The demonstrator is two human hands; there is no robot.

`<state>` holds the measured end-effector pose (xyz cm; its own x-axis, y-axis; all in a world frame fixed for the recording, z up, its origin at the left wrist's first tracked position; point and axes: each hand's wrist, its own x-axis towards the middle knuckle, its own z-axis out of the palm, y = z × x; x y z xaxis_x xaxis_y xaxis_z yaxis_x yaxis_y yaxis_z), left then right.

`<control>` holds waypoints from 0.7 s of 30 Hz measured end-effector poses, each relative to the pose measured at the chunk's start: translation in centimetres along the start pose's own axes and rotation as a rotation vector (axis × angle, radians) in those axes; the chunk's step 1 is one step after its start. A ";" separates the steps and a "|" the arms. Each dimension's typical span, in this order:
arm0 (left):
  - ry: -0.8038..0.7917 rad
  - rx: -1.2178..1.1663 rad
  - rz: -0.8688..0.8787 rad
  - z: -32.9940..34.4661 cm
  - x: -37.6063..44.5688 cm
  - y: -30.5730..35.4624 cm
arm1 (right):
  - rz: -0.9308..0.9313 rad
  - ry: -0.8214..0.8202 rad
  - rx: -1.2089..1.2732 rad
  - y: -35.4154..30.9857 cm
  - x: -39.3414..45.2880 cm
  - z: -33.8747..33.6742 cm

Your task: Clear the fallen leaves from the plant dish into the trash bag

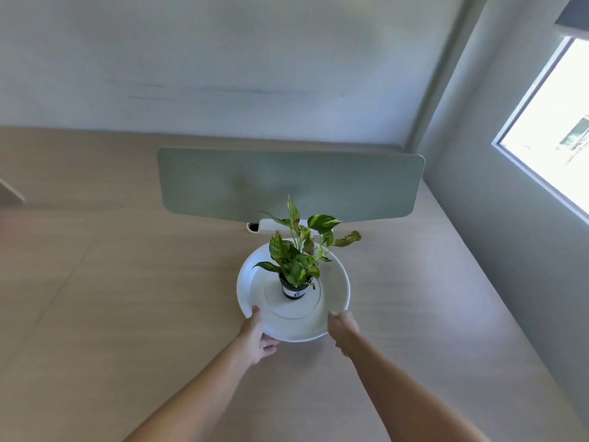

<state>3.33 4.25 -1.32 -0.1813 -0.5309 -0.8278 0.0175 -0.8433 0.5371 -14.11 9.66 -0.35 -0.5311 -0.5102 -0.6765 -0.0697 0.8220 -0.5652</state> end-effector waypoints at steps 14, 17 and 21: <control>-0.034 -0.101 0.066 0.0 2.2 6.2 | 0.004 -0.051 0.224 -4.4 2.8 0.8; 0.016 -0.059 0.129 0.0 0.6 5.5 | -0.056 -0.107 0.136 -3.4 2.5 0.1; 0.134 0.014 0.219 -0.8 -1.8 1.0 | -0.256 -0.131 0.178 -3.0 0.9 -3.4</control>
